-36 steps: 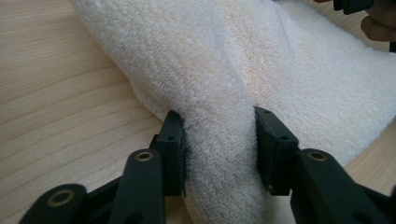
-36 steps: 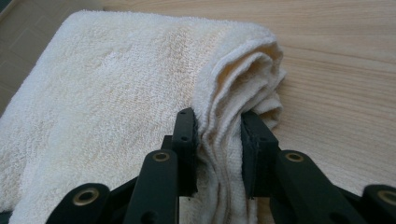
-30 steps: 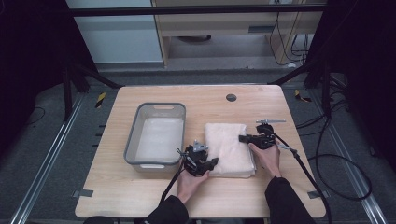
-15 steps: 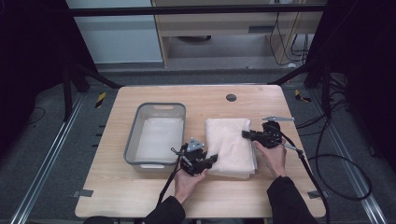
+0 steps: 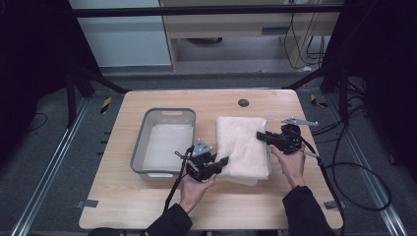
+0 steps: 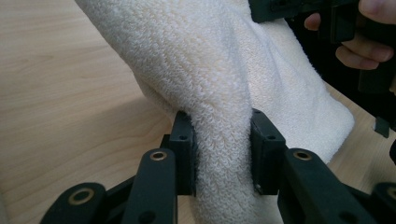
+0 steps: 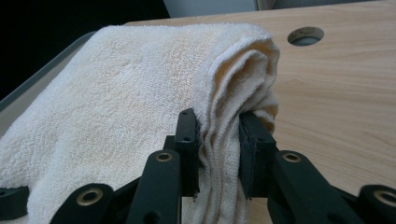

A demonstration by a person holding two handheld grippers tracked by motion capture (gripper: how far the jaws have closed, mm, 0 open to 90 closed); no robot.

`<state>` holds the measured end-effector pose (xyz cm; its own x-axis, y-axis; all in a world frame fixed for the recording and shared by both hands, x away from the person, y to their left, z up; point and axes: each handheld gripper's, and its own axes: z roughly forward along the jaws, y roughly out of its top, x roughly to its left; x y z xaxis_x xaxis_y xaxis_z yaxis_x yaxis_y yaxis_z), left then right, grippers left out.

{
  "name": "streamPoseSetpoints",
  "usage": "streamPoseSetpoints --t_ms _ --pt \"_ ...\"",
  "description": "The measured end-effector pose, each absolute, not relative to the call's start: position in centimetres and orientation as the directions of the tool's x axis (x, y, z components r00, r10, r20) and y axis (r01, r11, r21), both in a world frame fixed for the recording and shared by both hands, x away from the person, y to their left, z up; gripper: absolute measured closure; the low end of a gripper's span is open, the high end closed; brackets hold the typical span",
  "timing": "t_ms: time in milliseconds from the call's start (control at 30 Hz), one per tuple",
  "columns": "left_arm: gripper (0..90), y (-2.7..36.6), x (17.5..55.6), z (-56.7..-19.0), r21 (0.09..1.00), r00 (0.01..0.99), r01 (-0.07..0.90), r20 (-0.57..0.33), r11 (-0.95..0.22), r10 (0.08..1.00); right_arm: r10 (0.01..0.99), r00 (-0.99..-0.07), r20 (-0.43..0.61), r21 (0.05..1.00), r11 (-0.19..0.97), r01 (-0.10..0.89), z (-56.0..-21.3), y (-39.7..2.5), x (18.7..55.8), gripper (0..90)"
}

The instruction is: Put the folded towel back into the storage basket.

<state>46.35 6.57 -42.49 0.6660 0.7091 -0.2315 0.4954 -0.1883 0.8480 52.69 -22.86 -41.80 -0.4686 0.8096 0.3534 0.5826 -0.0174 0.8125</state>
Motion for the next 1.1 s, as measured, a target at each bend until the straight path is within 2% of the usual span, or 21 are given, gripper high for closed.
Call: streamPoseSetpoints --t_ms 1100 --pt "67.0 9.7 45.6 -37.1 0.9 0.672 0.404 -0.169 -0.166 0.721 0.801 -0.5 0.329 0.882 -0.072 0.466 -37.2 -20.1 51.7 72.1"
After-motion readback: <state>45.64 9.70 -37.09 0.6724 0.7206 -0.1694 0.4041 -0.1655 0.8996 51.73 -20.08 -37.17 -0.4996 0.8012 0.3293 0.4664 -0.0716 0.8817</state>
